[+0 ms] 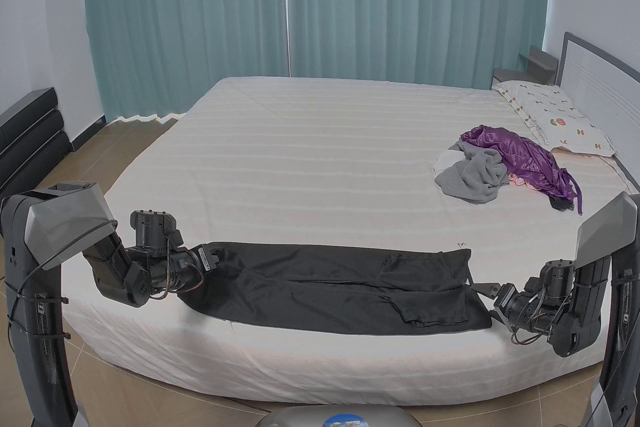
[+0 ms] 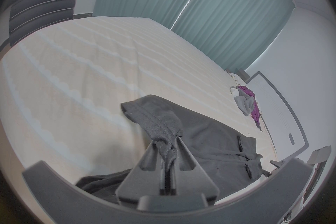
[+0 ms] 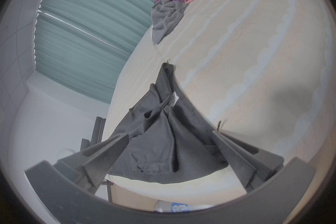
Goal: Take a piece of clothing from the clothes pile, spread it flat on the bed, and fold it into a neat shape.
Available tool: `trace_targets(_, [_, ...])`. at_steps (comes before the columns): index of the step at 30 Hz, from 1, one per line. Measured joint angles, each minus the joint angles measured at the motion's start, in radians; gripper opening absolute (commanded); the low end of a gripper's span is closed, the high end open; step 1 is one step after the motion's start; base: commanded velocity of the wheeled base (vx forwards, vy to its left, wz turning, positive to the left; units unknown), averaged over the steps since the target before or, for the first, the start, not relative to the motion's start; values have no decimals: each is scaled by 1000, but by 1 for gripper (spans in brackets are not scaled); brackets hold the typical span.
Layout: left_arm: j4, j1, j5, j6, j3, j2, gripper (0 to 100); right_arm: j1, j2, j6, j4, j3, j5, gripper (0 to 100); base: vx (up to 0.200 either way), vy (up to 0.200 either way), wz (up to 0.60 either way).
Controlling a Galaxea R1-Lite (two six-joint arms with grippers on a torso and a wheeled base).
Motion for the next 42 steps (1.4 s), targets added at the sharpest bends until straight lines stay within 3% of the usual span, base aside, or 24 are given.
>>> trace_targets(11, [12,-43,48,-85,11,-76,0,-4,-2,1,0,0,3,100,0,-200,0])
trace_targets(23, [81,-116,86,-89,-9,-156,0,-6,-4,1,0,0,3,100,0,-200,0])
trace_targets(42, [255,-315,161,-89,-164,-151,0,-5,-4,0,0,0,3,100,0,-200,0])
